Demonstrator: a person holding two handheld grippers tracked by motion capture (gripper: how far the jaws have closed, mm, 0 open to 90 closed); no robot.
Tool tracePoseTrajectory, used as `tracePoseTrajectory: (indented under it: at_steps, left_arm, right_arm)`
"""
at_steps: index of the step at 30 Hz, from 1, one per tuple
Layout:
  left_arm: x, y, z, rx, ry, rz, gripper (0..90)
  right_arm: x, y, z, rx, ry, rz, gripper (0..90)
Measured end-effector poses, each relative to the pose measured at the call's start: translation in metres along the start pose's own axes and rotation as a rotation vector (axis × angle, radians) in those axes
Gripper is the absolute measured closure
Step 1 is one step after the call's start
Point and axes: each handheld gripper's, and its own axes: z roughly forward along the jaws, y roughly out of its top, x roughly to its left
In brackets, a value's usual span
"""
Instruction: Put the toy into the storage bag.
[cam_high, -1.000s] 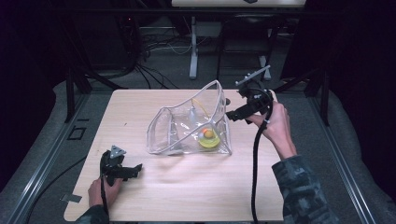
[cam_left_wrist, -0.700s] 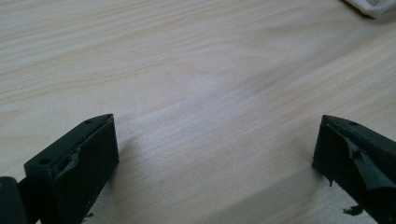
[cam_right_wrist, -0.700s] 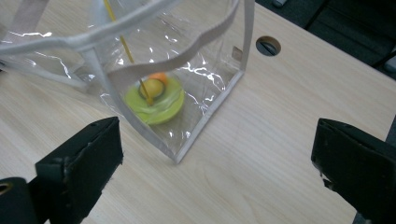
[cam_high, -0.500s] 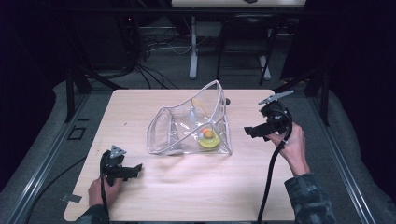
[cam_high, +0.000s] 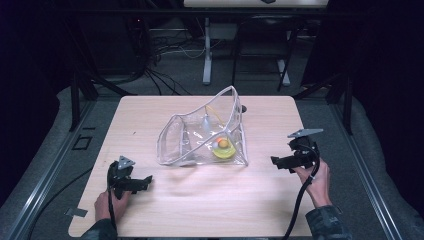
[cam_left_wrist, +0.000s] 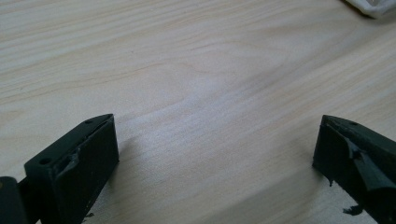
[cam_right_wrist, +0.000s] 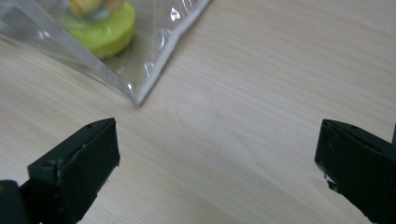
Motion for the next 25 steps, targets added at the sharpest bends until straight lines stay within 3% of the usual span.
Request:
tracePoseTrajectory:
  at_steps: [5,8,11,15,17,19,22,25]
  left_arm:
    - [0.000,0.000,0.000,0.001,0.000,-0.001,0.0]
    - [0.000,0.000,0.000,0.000,0.001,-0.001,0.1]
    - [0.000,0.000,0.000,0.001,0.000,-0.001,0.0]
    - [0.000,0.000,0.000,0.000,0.003,-0.003,0.1]
    - [0.000,0.000,0.000,-0.001,0.002,-0.003,0.1]
    - [-0.001,0.000,0.000,-0.001,0.003,-0.003,0.1]
    - [0.000,0.000,0.000,0.000,0.002,0.000,0.0]
    - [0.000,0.000,0.000,0.000,0.002,0.000,0.0]
  right_arm:
    - [-0.004,-0.017,0.022,0.097,-0.015,-0.012,0.0]
    - [-0.013,-0.027,0.034,0.120,0.019,0.037,0.0]
    - [-0.017,-0.038,0.043,0.162,0.025,0.051,0.0]
    - [-0.022,-0.049,0.049,0.184,0.028,0.090,0.0]
    - [-0.024,-0.052,0.050,0.196,0.015,0.080,0.0]
    - [-0.025,-0.053,0.049,0.193,0.007,0.104,0.0]
    - [-0.025,-0.053,0.047,0.180,-0.010,0.100,0.0]
    - [-0.026,-0.054,0.050,0.189,0.011,0.112,0.0]
